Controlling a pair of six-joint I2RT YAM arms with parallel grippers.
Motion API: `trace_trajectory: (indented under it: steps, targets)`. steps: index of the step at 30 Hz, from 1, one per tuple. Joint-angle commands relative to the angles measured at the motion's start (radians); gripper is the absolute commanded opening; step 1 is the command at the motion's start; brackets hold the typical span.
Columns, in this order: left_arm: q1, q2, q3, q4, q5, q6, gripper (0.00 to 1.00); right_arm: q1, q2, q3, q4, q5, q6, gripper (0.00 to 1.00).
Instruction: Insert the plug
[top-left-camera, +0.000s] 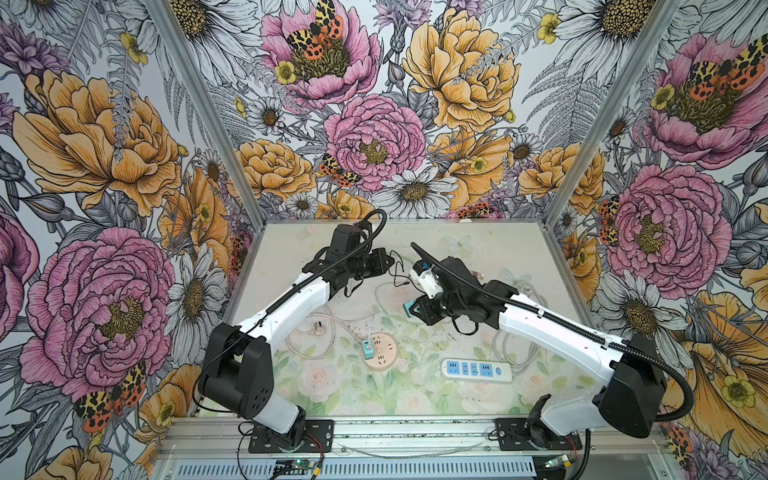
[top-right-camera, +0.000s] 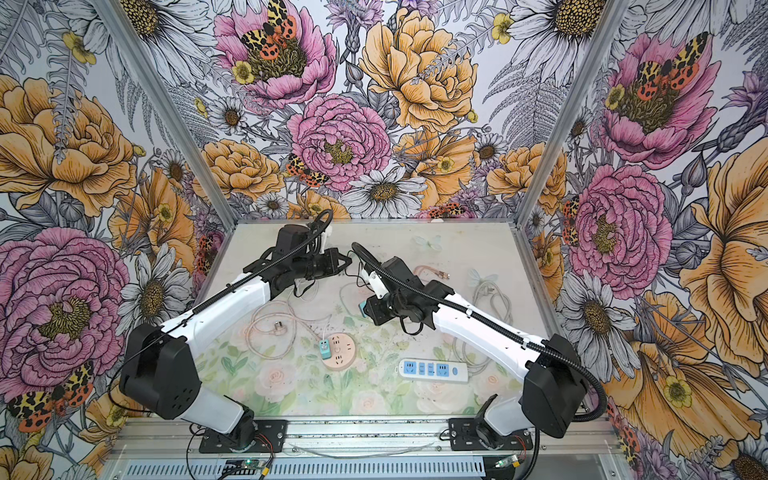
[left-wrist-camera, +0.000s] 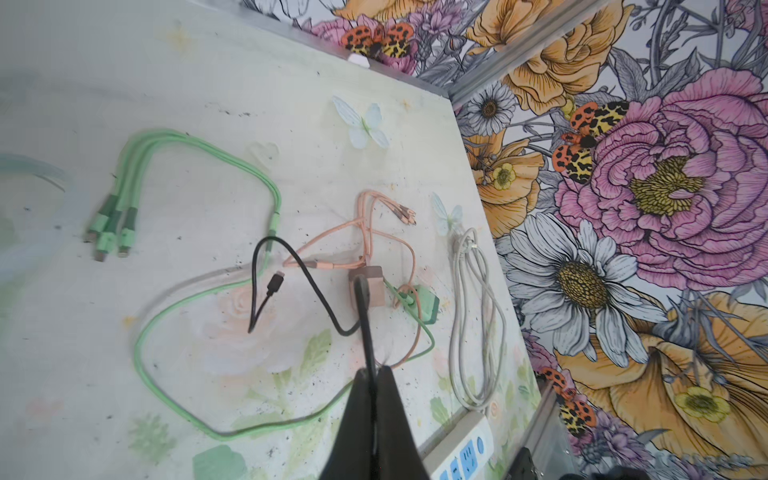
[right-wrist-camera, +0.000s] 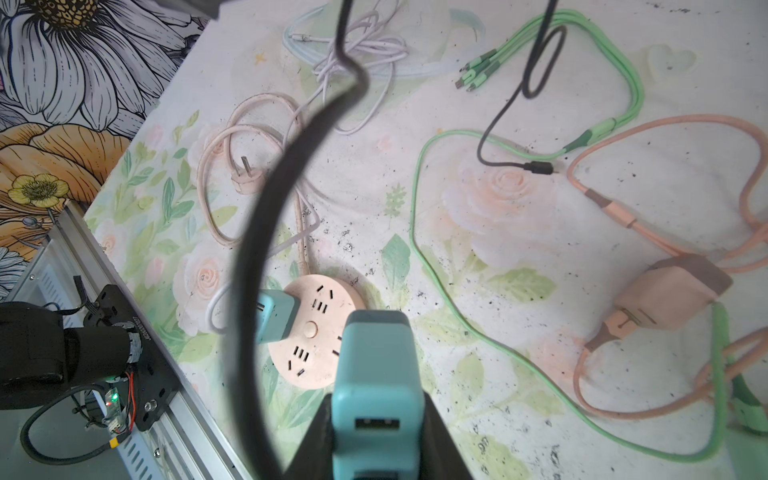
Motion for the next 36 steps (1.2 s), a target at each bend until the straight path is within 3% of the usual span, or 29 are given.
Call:
trace_trajectory:
  steps: [1, 3, 10, 25, 36]
  targets:
    - [0.010, -0.074, -0.030, -0.030, -0.194, 0.106, 0.00, 0.009, 0.012, 0.006, 0.036, -0.014, 0.003, 0.00]
    - [0.022, -0.102, -0.050, -0.033, -0.259, 0.142, 0.00, 0.015, 0.032, 0.012, 0.045, -0.025, 0.010, 0.00]
    - [0.092, -0.121, -0.097, -0.024, -0.297, 0.168, 0.00, 0.065, 0.111, 0.059, 0.062, -0.043, 0.022, 0.00]
    - [0.132, -0.030, -0.140, 0.121, -0.308, 0.213, 0.00, 0.111, 0.228, 0.127, 0.064, -0.074, 0.062, 0.00]
    - [0.128, 0.051, -0.157, 0.110, -0.312, 0.214, 0.00, 0.128, 0.245, 0.100, 0.062, -0.079, 0.094, 0.00]
